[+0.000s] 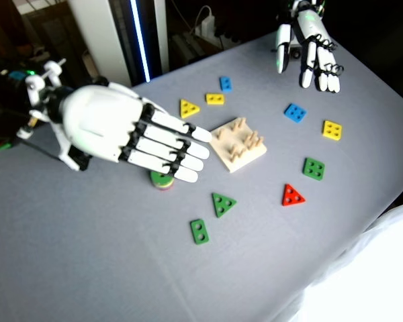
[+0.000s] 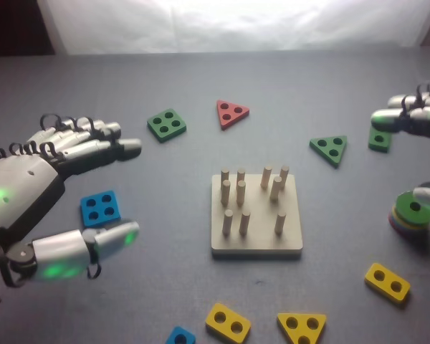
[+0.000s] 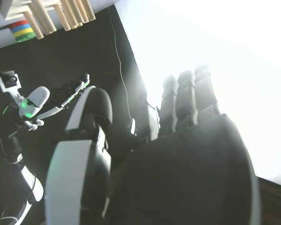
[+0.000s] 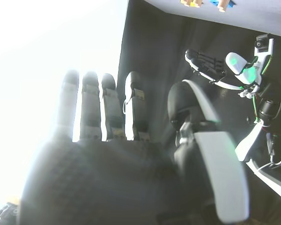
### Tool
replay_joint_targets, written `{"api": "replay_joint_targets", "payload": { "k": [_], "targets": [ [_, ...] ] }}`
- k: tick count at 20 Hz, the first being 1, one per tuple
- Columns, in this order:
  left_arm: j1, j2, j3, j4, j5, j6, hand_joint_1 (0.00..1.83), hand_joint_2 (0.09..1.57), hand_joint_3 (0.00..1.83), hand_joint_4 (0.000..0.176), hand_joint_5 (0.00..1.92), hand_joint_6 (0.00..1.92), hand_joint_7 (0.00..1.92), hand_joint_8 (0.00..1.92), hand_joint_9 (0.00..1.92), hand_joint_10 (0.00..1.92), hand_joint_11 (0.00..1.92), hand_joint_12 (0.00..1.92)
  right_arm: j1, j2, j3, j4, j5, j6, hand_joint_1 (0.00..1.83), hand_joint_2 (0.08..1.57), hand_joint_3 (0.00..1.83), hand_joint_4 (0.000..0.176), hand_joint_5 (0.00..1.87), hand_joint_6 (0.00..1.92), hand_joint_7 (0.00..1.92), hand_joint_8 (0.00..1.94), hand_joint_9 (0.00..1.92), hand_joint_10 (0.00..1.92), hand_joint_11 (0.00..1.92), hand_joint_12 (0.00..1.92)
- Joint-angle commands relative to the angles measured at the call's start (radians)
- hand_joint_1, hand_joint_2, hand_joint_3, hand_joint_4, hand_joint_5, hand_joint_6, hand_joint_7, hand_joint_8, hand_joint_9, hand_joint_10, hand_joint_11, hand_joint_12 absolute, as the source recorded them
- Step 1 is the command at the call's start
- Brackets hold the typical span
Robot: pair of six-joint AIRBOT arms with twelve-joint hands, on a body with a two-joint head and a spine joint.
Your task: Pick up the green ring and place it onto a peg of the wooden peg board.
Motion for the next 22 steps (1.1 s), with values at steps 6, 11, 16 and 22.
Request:
{"api": "replay_joint_targets", "payload": {
  "k": [6, 11, 16, 22],
  "targets": [
    [0.009, 0.003, -0.003, 0.009, -0.120, -0.010, 0.81, 1.10, 0.00, 0.021, 0.57, 0.00, 0.27, 0.00, 0.18, 0.01, 0.00, 0.08, 0.015, 0.001, 0.013, 0.004, 0.073, 0.005, 0.78, 1.06, 0.00, 0.127, 0.26, 0.00, 0.32, 0.00, 0.44, 0.00, 0.15, 0.96],
    [0.013, -0.005, 0.000, 0.007, -0.118, -0.019, 0.79, 1.11, 0.00, 0.014, 0.56, 0.00, 0.24, 0.00, 0.18, 0.01, 0.02, 0.05, 0.024, 0.001, 0.029, -0.041, -0.054, 0.005, 0.81, 0.91, 0.00, 0.166, 0.10, 0.00, 0.16, 0.00, 0.34, 0.00, 0.11, 0.97],
    [0.021, -0.006, 0.003, 0.008, -0.114, -0.029, 0.80, 1.13, 0.00, 0.018, 0.53, 0.00, 0.23, 0.00, 0.19, 0.00, 0.00, 0.28, 0.099, -0.027, 0.064, -0.121, -0.208, -0.016, 0.91, 0.88, 0.00, 0.176, 0.11, 0.01, 0.14, 0.01, 0.36, 0.02, 0.23, 0.90],
    [0.022, -0.011, 0.008, 0.007, -0.113, -0.031, 0.83, 1.12, 0.00, 0.032, 0.49, 0.00, 0.23, 0.00, 0.18, 0.00, 0.00, 0.33, 0.178, -0.067, 0.091, -0.190, -0.369, -0.090, 1.00, 0.90, 0.00, 0.176, 0.20, 0.01, 0.18, 0.01, 0.38, 0.02, 0.25, 0.94]
  ]
}}
